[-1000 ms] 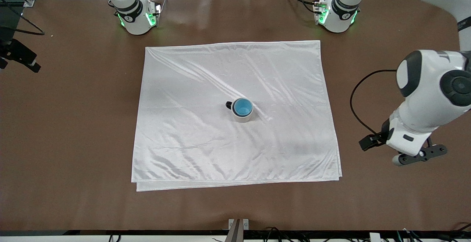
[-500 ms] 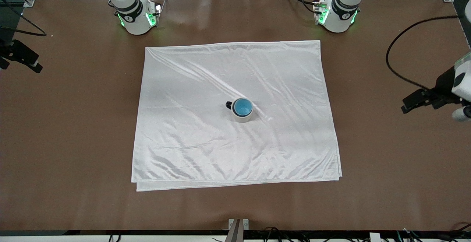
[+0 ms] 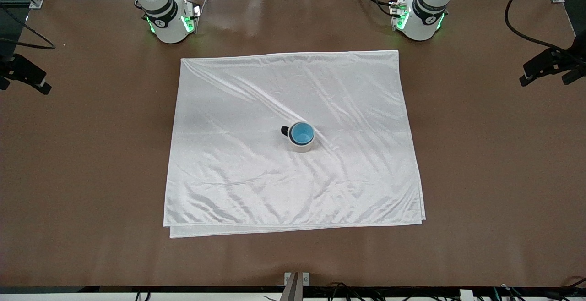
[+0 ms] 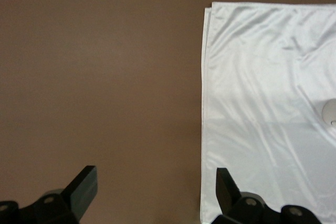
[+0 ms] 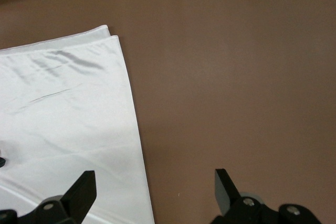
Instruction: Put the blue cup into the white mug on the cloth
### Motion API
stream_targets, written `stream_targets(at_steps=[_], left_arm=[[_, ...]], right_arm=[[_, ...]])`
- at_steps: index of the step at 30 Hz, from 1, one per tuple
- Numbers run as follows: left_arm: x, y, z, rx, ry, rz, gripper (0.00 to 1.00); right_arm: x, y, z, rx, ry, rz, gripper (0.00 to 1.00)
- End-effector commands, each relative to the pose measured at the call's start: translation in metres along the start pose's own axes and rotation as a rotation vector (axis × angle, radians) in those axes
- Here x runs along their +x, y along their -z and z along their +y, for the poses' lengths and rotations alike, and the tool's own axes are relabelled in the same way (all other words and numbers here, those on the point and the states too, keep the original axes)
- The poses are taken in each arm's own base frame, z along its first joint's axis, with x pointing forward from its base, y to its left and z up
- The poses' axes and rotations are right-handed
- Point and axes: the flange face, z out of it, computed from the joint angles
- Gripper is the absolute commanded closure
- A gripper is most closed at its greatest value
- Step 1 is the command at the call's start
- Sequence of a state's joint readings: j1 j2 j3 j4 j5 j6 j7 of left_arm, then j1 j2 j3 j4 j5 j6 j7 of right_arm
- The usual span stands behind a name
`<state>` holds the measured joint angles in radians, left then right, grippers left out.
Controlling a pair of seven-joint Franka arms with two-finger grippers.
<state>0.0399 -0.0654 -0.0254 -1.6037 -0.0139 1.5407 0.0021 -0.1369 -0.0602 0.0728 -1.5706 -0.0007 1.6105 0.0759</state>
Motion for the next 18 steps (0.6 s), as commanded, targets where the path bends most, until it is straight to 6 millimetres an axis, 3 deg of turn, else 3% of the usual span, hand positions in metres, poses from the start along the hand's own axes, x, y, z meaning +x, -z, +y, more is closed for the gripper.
stream_targets(at_steps=[1, 18], left_arm=[[-0.013, -0.003, 0.015, -0.005, -0.110, -0.044, 0.00], [-0.014, -0.005, -0.002, 0.066, -0.096, -0.052, 0.00]], right_arm=[[0.008, 0.002, 0.002, 0.009, -0.011, -0.010, 0.00], [0.015, -0.005, 0.001, 0.016, -0.017, -0.020, 0.00]])
